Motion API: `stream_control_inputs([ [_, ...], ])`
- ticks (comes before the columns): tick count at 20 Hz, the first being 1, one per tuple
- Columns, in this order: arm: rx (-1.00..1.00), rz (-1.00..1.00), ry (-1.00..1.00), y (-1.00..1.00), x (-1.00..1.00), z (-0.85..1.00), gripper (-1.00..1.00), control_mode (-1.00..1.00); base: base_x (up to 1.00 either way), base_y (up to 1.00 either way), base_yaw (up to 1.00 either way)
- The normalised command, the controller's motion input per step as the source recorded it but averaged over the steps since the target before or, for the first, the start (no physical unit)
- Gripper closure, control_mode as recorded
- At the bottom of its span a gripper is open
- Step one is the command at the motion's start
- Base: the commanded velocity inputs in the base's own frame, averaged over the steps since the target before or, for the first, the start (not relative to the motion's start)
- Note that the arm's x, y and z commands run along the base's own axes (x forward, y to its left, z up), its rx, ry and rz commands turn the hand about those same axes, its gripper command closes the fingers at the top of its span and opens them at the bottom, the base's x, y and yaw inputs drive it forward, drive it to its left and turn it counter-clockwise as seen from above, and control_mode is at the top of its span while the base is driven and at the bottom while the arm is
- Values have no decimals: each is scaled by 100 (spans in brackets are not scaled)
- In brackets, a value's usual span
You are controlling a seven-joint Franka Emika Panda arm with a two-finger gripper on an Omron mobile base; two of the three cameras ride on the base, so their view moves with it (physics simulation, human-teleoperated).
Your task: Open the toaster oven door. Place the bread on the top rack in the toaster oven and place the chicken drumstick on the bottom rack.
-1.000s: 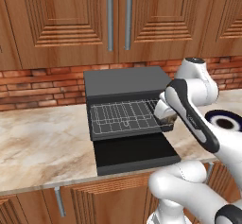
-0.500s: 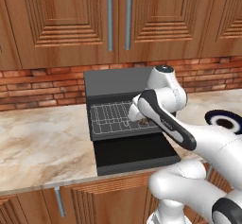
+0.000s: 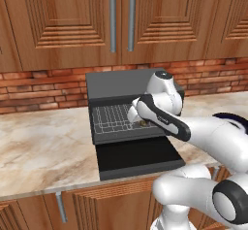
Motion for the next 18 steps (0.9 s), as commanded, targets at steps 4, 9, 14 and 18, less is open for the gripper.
stream_control_inputs([
  [4,4,0,-1,0,8,-23,100,-100,0,0,0],
  [9,0,-5,-2,1,-2,-11,-100,-100,0,0,0],
  [14,0,-9,-2,0,0,12,-100,-100,0,0,0],
  [18,0,-10,0,0,0,13,-100,-100,0,0,0],
])
